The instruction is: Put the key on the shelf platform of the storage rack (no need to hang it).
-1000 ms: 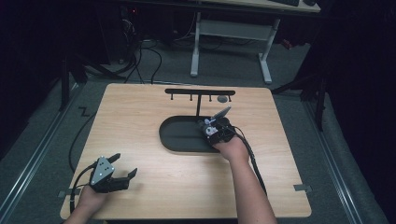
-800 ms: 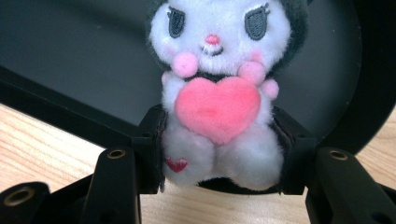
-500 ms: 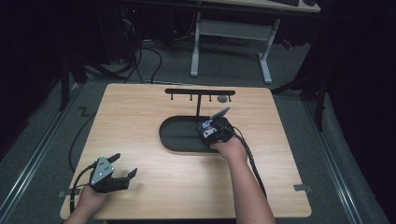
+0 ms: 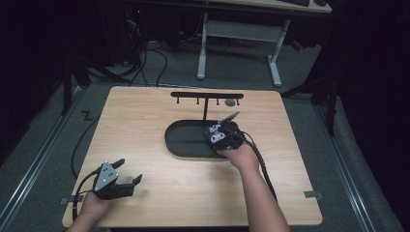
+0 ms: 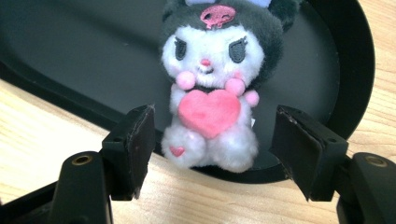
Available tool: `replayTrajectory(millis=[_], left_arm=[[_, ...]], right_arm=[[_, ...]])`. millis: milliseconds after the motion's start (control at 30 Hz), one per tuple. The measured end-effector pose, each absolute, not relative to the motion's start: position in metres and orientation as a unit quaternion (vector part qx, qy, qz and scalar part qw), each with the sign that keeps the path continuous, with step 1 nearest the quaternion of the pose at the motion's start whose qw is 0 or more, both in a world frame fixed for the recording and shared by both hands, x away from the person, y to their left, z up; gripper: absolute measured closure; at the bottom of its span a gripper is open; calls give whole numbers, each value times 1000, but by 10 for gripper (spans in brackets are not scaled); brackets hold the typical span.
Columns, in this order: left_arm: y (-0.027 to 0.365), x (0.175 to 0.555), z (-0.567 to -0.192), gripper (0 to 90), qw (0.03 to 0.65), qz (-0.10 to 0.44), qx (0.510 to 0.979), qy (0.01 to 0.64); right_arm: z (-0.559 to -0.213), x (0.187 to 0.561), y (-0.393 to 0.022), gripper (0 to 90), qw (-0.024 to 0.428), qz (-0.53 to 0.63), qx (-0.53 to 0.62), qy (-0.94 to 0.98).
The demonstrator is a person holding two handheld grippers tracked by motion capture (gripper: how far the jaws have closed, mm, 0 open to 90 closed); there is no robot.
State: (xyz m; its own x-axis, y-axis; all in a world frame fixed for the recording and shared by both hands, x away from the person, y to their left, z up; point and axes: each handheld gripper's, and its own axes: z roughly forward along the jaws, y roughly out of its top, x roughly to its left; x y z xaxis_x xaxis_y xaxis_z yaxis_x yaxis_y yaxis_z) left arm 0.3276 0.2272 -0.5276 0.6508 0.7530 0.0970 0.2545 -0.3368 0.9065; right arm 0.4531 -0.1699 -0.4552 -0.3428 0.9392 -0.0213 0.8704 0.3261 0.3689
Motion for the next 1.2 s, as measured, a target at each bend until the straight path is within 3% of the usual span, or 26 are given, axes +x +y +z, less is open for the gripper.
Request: replayTrajectory(millis=[667,1200], left_arm=[[226,327,-528,155,472,263,777,322],[227,327,-528,155,472,265,777,322]], right_arm=[[-457,415,-191,277,163,220,531,802],[-483,376,-205,212,187,281,529,779]])
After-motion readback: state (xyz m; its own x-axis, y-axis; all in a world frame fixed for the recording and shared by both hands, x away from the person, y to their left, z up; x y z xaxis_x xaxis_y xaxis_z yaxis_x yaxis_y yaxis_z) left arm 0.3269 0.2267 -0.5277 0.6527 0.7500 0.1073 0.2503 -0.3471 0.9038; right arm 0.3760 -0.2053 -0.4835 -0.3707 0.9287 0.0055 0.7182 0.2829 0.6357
